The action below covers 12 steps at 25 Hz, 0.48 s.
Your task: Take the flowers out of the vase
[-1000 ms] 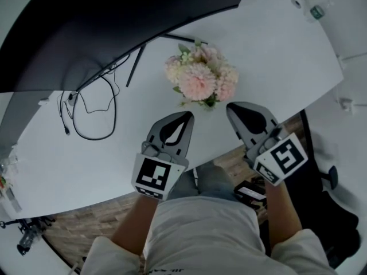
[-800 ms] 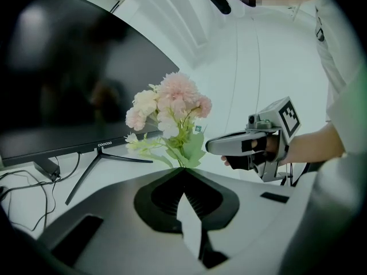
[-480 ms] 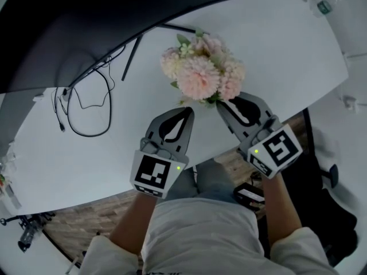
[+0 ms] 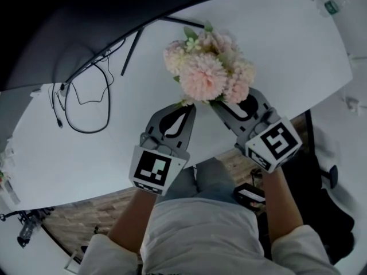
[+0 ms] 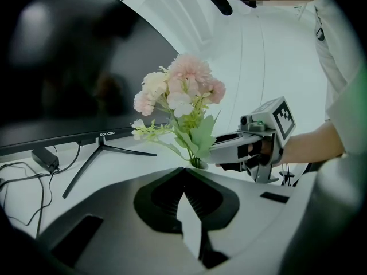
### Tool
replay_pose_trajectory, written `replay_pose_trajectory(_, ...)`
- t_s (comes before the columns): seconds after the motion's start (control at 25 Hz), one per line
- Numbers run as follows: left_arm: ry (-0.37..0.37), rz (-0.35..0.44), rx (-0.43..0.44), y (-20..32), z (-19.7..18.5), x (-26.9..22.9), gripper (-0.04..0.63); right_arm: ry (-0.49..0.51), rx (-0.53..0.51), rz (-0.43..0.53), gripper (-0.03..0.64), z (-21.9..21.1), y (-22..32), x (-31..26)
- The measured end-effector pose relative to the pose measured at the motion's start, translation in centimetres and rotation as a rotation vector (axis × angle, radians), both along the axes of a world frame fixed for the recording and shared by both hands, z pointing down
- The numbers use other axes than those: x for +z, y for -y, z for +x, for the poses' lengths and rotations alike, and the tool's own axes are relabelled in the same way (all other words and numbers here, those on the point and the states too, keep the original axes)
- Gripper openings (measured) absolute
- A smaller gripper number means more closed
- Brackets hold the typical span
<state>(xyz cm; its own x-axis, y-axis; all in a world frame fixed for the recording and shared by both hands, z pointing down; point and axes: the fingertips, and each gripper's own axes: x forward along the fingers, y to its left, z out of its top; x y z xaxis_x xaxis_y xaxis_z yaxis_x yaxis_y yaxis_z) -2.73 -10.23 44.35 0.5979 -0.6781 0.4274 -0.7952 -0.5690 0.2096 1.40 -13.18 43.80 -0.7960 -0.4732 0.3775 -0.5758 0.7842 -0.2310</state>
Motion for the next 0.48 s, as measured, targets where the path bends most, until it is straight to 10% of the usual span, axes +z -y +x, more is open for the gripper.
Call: replay_pose_trajectory(0.48, 0.001, 0.018, 0.05, -0.1, 1.6, 1.0, 0.053, 0.033, 0.009, 0.001, 0.122, -0.2, 0.5, 0.0)
